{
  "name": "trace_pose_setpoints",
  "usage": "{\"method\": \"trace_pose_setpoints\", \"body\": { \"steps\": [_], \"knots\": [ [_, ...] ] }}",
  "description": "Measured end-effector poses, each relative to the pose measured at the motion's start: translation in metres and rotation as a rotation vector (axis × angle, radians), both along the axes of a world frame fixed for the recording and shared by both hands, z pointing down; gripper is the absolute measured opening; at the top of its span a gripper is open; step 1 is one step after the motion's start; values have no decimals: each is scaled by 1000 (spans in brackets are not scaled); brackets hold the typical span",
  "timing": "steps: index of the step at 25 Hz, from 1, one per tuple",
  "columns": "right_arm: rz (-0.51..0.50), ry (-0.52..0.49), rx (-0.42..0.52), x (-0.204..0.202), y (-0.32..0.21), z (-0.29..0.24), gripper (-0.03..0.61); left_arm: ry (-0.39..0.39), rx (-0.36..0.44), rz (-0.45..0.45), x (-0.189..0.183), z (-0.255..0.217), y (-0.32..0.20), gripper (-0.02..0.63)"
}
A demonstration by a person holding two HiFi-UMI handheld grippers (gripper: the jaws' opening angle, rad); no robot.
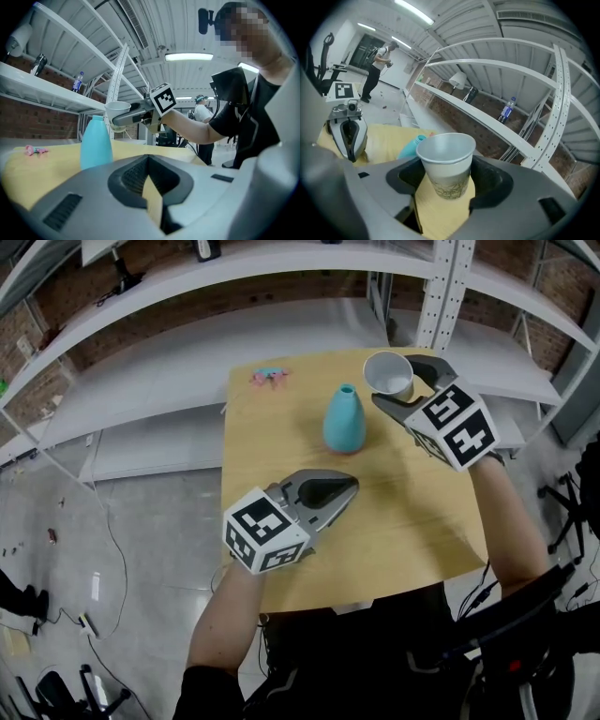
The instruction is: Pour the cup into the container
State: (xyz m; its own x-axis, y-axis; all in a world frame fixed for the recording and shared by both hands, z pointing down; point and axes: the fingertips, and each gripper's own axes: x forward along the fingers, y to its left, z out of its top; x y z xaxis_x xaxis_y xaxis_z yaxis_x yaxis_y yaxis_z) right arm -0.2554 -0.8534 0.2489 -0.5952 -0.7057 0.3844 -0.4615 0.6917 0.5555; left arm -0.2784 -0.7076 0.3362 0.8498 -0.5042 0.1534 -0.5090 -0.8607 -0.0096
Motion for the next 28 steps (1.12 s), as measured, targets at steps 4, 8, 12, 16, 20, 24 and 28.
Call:
{"method": "trace_pose_setpoints", "body": {
  "steps": [4, 8, 12, 16, 20, 24, 28],
  "knots": [
    [-4, 72, 33, -10, -2, 1, 304, 2, 7, 7, -1, 0, 3, -7],
    [-2, 146, 80, -16, -5, 1, 304, 5, 8, 6, -2, 0, 1, -7],
    [0, 191, 107, -20, -6, 3, 304, 5, 8, 8, -2, 1, 2, -7],
    [2, 247, 140, -23, -8, 4, 304, 6, 7, 19, -2, 1, 4, -7],
    [10, 296, 188, -24, -10, 1, 304, 5, 9, 25, -2, 0, 5, -8],
    [11, 347, 240, -24, -11, -2, 304, 5, 9, 28, -1, 1, 6, -8],
    [9, 384, 279, -27, -11, -4, 304, 6, 8, 28, -1, 1, 5, -7]
  ]
}}
